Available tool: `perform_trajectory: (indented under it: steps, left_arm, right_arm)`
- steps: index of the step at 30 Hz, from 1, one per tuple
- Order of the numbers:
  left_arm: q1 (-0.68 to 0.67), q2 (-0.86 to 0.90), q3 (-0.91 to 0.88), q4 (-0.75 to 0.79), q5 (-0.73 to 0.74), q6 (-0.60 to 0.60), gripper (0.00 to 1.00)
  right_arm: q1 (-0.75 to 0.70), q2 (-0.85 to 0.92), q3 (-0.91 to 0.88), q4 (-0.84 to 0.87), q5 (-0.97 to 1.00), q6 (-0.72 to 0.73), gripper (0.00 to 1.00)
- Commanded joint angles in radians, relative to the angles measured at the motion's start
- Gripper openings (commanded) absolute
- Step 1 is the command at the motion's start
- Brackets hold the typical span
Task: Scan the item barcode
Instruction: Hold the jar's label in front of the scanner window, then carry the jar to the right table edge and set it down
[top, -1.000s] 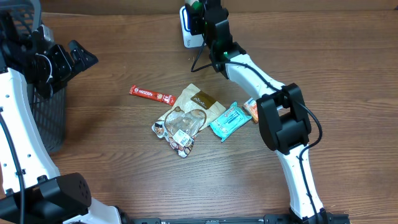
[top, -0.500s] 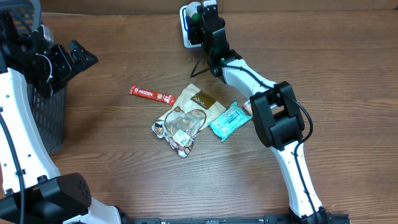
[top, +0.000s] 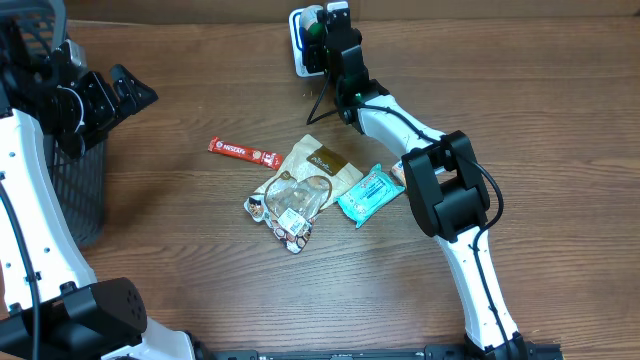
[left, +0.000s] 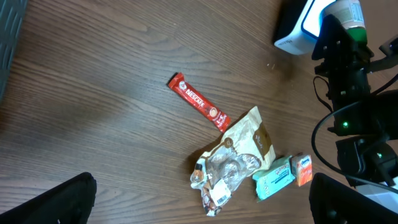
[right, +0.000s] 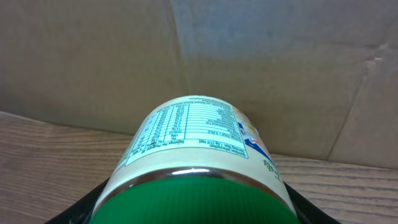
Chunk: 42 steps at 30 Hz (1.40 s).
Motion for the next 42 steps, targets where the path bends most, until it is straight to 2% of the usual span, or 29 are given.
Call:
perform_trajectory:
  steps: [1,6,12,16,20,23,28,31,36,42]
  left_arm:
    - [-0.003,0.005,-0.003,0.002,0.000,-0.006,1.00]
    - [-0.003,0.005,-0.003,0.002,0.000,-0.006,1.00]
    - [-0.003,0.005,-0.003,0.002,0.000,-0.006,1.00]
    - [-0.003,0.005,-0.003,0.002,0.000,-0.006,1.00]
    - [-0.003,0.005,-0.003,0.002,0.000,-0.006,1.00]
    - [-0.003,0.005,-0.003,0.002,0.000,-0.006,1.00]
    - [-0.003,0.005,-0.003,0.002,0.000,-0.006,1.00]
    - [-0.003,0.005,-0.003,0.002,0.000,-0.006,1.00]
    - [-0.003,0.005,-0.003,0.002,0.000,-0.006,1.00]
    - [-0.003,0.005,-0.003,0.002,0.000,-0.006,1.00]
  right_arm:
    - [-0.011,0.002,0.014,0.019,0.061,0.004,0.04]
    - [-0.014,-0.052,0.014,0.038,0.071,0.004,0.04]
    - [-0.015,-0.265,0.014,-0.055,0.106,0.004,0.04]
    - [-0.020,-0.460,0.014,-0.312,0.169,0.005,0.04]
    - [-0.055,-0.628,0.014,-0.645,0.189,0.019,0.04]
    - [-0.112,-0.713,0.014,-0.912,0.190,0.108,0.04]
    - [-0.268,-0.743,0.011,-1.310,0.185,0.237,0.04]
    - [-0.380,-0.737,-0.039,-1.462,0.126,0.332,0.04]
    - [-0.552,-0.737,-0.237,-1.503,-0.015,0.350,0.04]
    - [-0.694,-0.737,-0.522,-1.344,-0.071,0.350,0.04]
